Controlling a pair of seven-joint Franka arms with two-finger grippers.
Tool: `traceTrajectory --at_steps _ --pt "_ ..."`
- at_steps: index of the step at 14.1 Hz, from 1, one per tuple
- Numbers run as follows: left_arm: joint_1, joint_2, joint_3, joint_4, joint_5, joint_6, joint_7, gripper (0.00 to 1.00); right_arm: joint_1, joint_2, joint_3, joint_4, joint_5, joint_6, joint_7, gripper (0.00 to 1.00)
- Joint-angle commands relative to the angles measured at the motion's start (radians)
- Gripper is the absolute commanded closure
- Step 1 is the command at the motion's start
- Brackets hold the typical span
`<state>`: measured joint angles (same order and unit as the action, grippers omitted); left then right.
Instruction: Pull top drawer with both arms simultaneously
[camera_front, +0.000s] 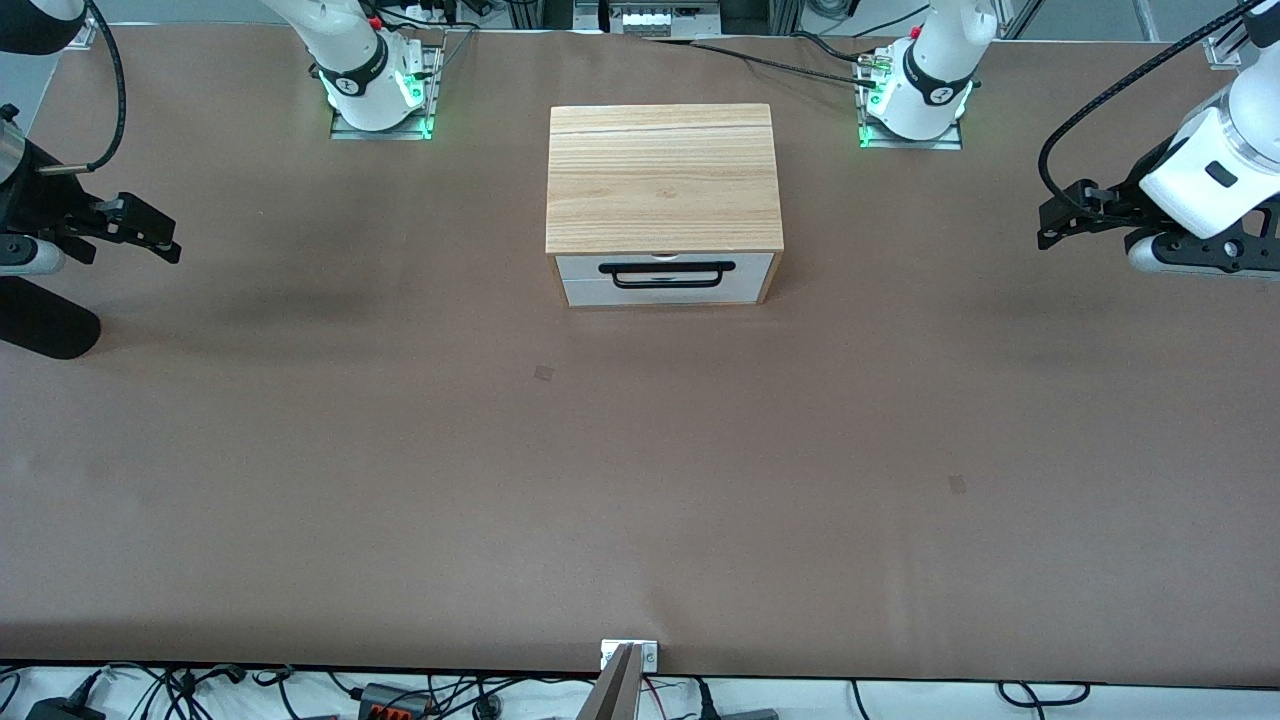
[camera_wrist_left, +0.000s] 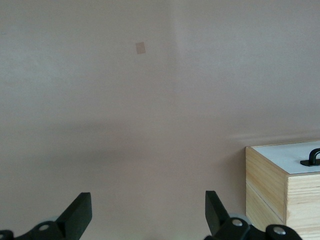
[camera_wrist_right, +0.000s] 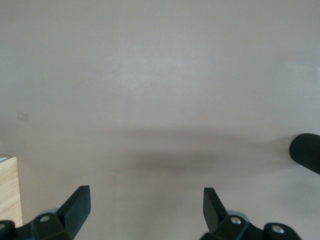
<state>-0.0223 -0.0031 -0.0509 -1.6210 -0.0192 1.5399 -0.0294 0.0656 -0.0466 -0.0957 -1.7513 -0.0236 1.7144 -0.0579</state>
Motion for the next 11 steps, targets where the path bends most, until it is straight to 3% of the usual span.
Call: traceTrajectory --at_steps 1,11 --pt "-0.005 0.022 0.002 0.043 0.012 -0.027 0.008 0.00 -0.007 -0.003 0.002 0.010 -0.002 -0.016 -0.013 0.00" --pt "-0.007 0.020 0.000 0.046 0.005 -0.082 0.002 0.00 -0.013 0.011 0.001 0.010 -0.001 -0.015 0.000 0.00"
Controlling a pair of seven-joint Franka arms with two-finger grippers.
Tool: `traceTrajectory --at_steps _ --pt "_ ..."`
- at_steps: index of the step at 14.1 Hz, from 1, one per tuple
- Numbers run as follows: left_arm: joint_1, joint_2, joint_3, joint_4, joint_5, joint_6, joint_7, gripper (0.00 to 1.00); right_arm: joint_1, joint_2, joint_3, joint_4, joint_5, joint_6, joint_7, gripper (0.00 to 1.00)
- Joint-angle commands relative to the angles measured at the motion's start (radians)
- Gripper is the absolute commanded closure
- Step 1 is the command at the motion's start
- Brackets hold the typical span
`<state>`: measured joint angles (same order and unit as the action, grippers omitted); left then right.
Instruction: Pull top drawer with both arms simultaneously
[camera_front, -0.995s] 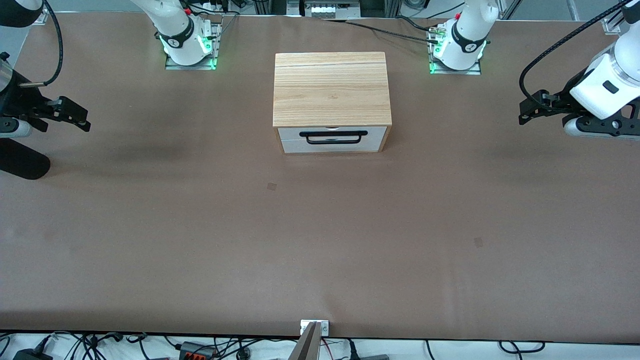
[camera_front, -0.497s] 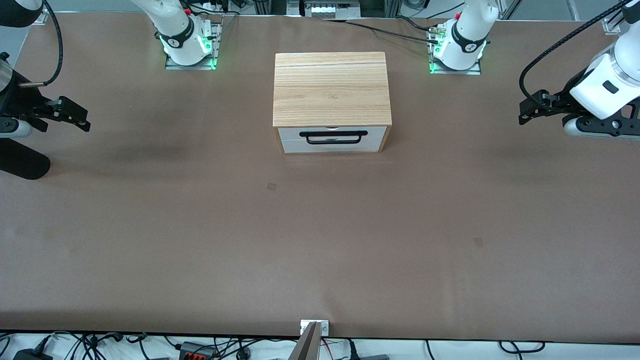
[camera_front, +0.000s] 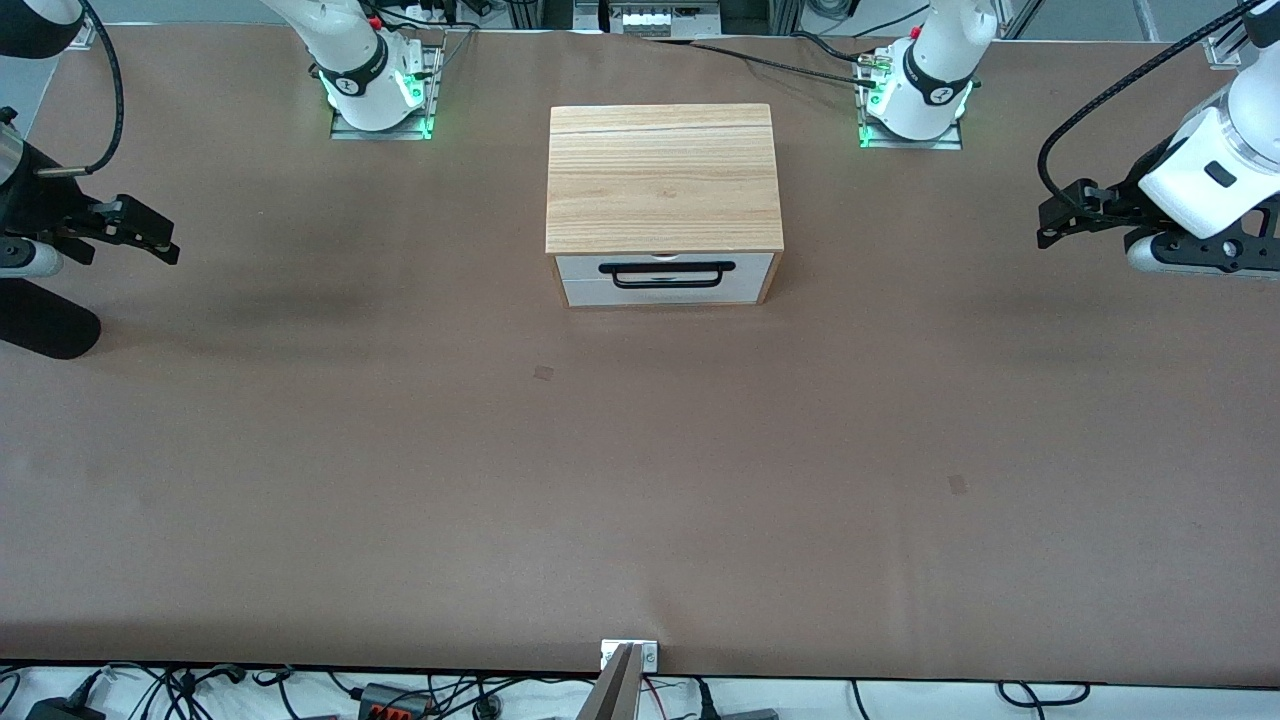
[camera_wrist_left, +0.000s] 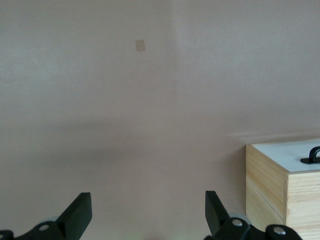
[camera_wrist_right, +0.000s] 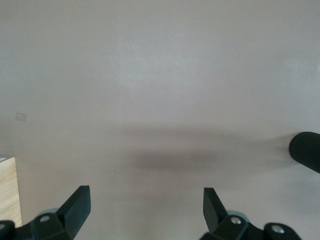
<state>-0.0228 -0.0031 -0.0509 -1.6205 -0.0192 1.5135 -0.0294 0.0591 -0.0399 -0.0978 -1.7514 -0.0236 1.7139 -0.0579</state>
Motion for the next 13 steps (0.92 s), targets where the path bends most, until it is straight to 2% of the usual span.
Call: traceTrajectory --at_steps 1,5,8,11,13 --pt "-0.006 0.020 0.000 0.057 0.001 -0.073 0.003 0.00 -0.007 0.017 0.004 0.010 0.004 -0.013 0.001 0.00" --pt "-0.002 0.022 0.002 0.059 -0.116 -0.159 0.009 0.00 0.002 0.058 0.009 0.012 0.008 -0.016 0.001 0.00" --pt "0.004 0.031 0.003 0.060 -0.263 -0.248 0.011 0.00 0.002 0.093 0.013 0.010 0.011 -0.016 -0.003 0.00" --pt "0.009 0.064 0.003 0.059 -0.405 -0.283 0.016 0.00 0.012 0.136 0.013 0.018 0.014 -0.039 -0.013 0.00" --pt "0.017 0.103 0.008 0.054 -0.488 -0.288 0.019 0.00 0.012 0.143 0.013 0.018 0.080 -0.040 -0.013 0.00"
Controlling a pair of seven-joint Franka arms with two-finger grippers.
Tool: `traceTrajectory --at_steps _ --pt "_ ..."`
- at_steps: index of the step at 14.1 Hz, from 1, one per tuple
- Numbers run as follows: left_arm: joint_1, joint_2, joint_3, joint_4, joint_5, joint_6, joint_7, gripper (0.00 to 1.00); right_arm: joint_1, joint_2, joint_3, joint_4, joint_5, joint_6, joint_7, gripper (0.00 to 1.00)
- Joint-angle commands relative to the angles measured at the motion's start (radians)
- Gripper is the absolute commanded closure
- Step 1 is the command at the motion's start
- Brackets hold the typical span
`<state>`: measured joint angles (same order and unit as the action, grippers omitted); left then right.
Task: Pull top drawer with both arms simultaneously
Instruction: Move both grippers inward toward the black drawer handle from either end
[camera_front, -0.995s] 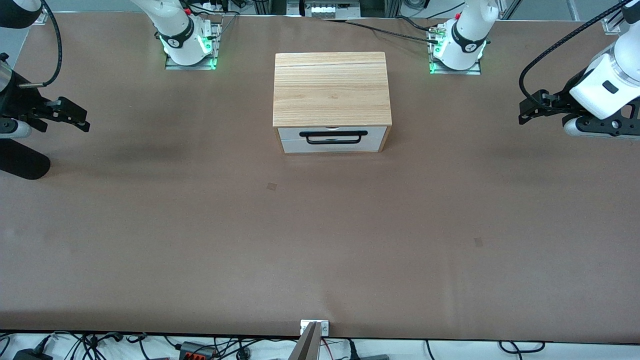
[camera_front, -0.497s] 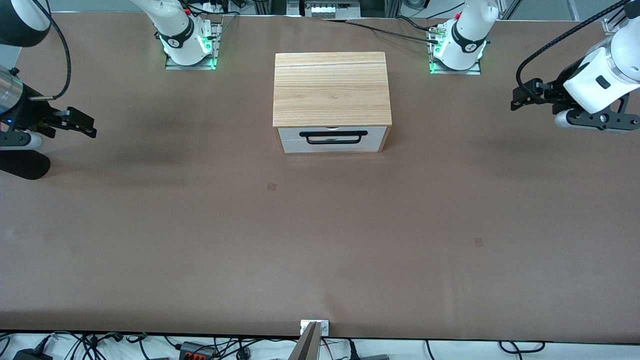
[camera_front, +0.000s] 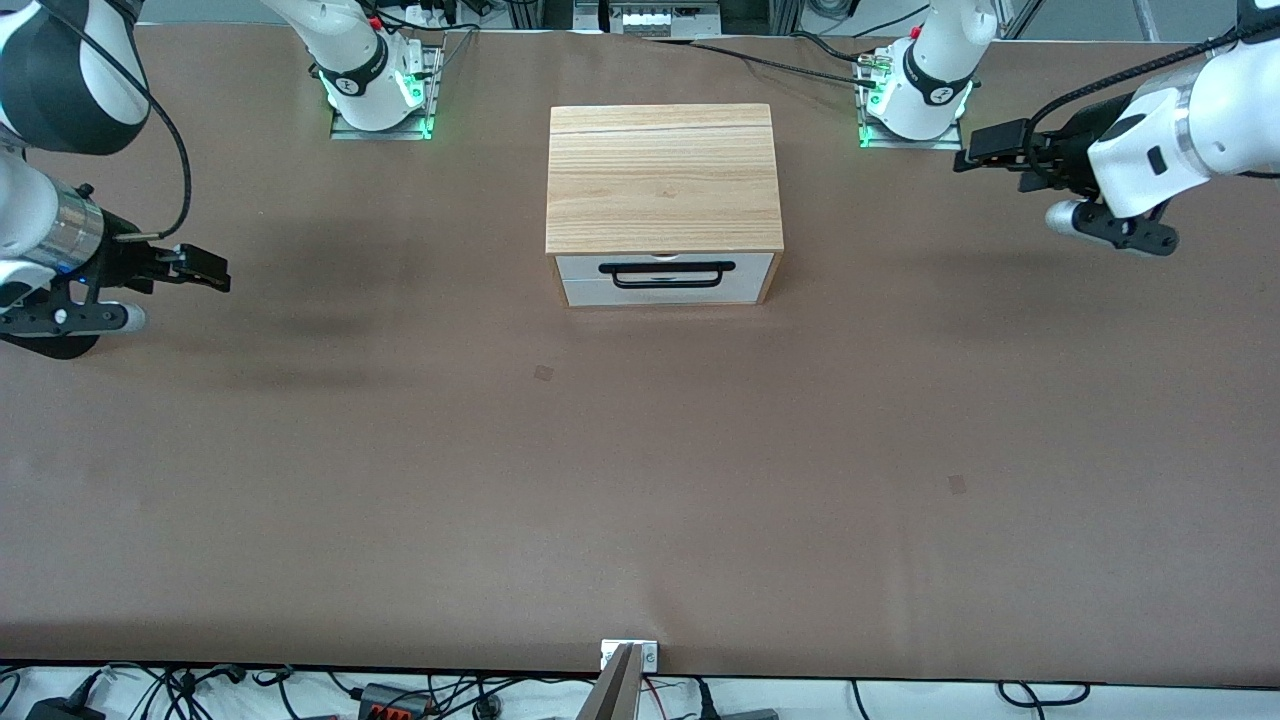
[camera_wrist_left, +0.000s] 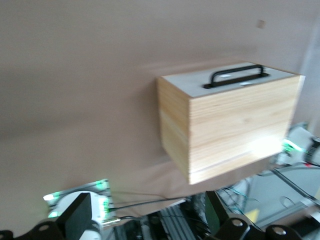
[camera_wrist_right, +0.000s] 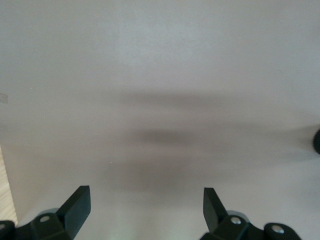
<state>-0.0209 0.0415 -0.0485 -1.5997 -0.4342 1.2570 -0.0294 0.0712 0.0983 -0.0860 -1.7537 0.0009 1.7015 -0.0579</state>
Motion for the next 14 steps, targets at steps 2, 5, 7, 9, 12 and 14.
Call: traceTrajectory --at_steps 2,5,7,9,12,14 --pt "0.027 0.069 0.006 0.009 -0.139 -0.044 0.046 0.00 -0.010 0.008 -0.006 0.019 0.181 -0.019 -0.013 0.00" --pt "0.044 0.067 0.006 -0.055 -0.178 -0.004 0.167 0.00 0.021 0.052 0.002 0.014 0.227 -0.014 -0.010 0.00" --pt "0.071 0.066 0.006 -0.156 -0.285 0.088 0.309 0.00 0.045 0.099 0.002 0.014 0.350 0.003 -0.010 0.00" --pt "0.072 0.066 0.001 -0.274 -0.416 0.229 0.414 0.00 0.077 0.142 0.002 0.013 0.434 0.049 -0.010 0.00" --pt "0.047 0.070 -0.048 -0.350 -0.504 0.381 0.440 0.00 0.160 0.198 0.002 0.008 0.490 0.131 -0.002 0.00" --pt "0.032 0.101 -0.095 -0.390 -0.625 0.510 0.442 0.00 0.189 0.230 0.002 -0.016 0.658 0.165 -0.013 0.00"
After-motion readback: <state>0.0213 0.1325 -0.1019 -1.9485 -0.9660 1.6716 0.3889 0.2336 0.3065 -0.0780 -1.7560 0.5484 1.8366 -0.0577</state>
